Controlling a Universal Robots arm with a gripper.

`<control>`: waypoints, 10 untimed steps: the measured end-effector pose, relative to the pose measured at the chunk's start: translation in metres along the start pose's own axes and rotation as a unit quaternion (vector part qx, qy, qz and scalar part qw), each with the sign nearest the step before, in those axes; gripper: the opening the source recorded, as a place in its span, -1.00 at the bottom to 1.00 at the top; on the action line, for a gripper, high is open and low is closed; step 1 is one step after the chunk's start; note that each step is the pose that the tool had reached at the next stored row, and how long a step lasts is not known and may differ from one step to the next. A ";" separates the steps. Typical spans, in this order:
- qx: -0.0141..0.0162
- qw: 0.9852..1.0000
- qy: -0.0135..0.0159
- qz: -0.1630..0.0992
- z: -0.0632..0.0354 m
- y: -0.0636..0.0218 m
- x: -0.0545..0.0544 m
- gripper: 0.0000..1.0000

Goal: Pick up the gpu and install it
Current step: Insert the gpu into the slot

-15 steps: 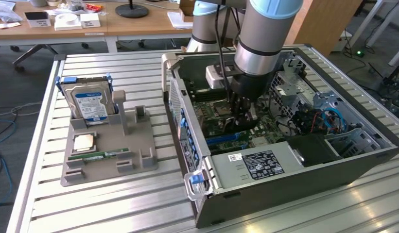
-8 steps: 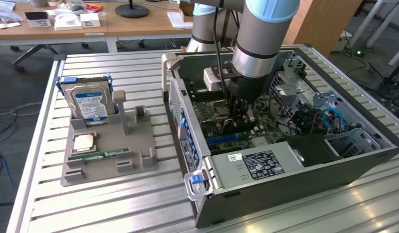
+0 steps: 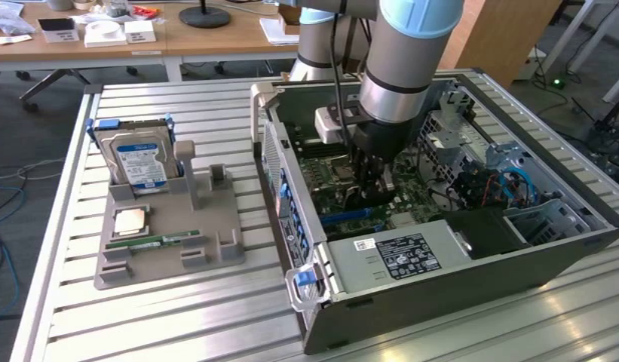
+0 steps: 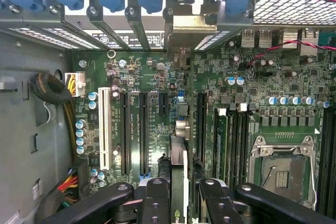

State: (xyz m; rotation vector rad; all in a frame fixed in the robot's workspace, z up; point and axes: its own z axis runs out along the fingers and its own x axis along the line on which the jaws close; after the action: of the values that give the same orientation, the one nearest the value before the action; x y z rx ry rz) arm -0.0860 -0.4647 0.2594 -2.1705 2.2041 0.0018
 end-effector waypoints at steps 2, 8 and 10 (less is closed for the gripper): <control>0.000 1.000 0.000 0.000 0.0008 0.0005 0.000 -0.47; 0.000 1.000 0.000 0.000 0.0010 0.0007 0.000 -0.47; 0.000 1.000 0.000 0.000 0.0012 0.0010 -0.001 -0.47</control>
State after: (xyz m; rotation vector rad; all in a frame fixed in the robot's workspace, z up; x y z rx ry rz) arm -0.0870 -0.4636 0.2583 -2.1699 2.2042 0.0020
